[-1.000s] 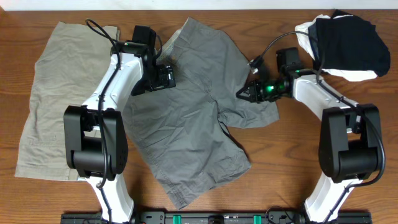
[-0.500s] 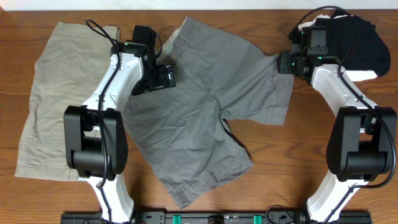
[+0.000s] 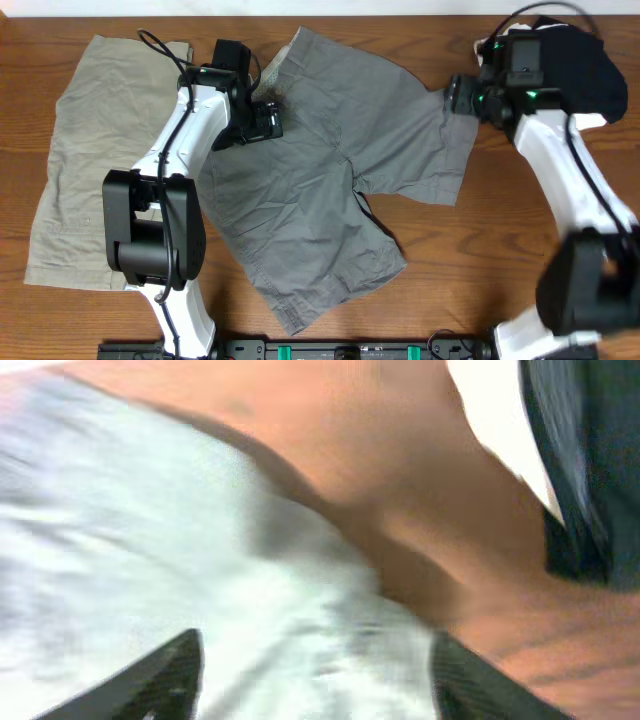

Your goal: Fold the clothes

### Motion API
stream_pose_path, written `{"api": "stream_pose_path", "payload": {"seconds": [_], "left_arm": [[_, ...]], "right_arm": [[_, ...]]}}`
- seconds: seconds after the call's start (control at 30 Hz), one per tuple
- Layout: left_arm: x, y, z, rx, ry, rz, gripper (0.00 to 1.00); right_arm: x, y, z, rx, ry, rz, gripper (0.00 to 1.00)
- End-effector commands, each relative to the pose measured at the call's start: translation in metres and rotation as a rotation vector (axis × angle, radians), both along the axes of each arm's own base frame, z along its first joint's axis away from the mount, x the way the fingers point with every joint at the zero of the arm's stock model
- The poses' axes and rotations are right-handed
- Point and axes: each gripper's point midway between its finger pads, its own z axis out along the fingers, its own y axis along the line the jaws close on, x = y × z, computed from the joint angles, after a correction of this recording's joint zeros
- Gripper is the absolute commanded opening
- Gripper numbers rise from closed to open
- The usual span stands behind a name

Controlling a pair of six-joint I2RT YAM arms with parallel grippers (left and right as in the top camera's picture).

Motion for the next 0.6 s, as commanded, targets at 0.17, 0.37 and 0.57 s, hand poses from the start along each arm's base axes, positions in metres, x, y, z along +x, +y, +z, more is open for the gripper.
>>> {"api": "stream_pose_path", "payload": {"seconds": [0.17,0.37,0.57], "left_arm": [[0.022,0.002,0.029,0.004,-0.114,-0.068,0.98],[0.032,0.038,0.074,0.008,-0.235,0.013,0.98],[0.031,0.088,0.107,0.02,-0.314,0.124,0.98]], "right_arm": [[-0.036,0.106,0.03,0.164,-0.002,0.294,0.01],[-0.051,0.15,-0.035,0.23,0.186,0.393,0.01],[-0.073,0.195,-0.073,0.389,0.325,0.537,0.01]]}}
